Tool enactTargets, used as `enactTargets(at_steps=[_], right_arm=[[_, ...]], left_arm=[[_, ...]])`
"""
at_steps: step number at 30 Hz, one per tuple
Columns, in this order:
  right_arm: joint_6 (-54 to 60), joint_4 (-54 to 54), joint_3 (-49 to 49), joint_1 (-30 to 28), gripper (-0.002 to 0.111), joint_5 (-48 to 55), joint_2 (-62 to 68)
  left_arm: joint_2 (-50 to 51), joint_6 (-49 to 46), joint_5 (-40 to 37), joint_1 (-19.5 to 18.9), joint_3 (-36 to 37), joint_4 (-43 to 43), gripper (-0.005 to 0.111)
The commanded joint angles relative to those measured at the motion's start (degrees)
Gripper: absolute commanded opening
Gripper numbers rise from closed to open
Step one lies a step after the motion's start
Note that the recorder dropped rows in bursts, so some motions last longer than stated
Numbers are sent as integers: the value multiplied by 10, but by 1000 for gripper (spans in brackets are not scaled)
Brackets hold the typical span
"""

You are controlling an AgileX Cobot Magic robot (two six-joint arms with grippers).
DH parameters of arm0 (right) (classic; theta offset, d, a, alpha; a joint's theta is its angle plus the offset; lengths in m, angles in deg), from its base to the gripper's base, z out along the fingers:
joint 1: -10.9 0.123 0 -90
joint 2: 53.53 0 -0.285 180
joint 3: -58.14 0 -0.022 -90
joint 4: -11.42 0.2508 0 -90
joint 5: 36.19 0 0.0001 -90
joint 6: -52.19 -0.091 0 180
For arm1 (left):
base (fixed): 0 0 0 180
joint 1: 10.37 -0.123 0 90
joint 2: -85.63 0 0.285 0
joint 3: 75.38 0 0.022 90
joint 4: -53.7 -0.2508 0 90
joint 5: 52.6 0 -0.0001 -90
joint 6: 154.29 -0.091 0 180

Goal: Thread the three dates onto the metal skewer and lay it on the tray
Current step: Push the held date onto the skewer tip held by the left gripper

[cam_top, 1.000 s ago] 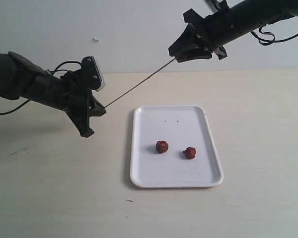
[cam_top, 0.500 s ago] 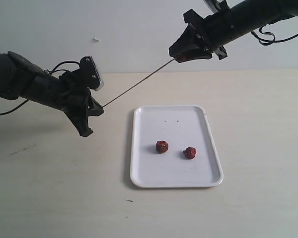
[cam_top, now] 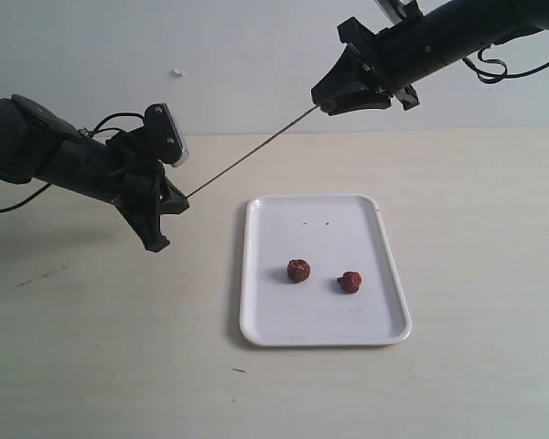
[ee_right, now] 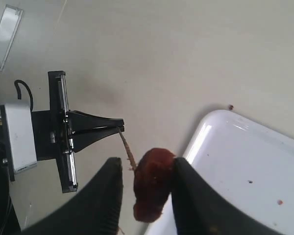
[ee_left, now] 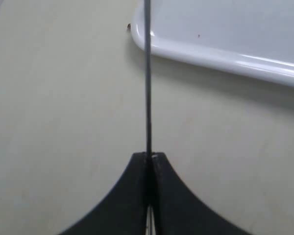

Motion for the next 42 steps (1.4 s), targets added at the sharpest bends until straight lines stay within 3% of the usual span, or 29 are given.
enactTargets(at_steps=[1, 42], right_arm=[[1, 2, 5, 2, 28, 3, -3], [-10, 2, 5, 2, 24, -11, -3]], left_arm=[[-3, 6, -6, -2, -3, 2, 0], [-3, 9, -15, -15, -3, -5, 0]])
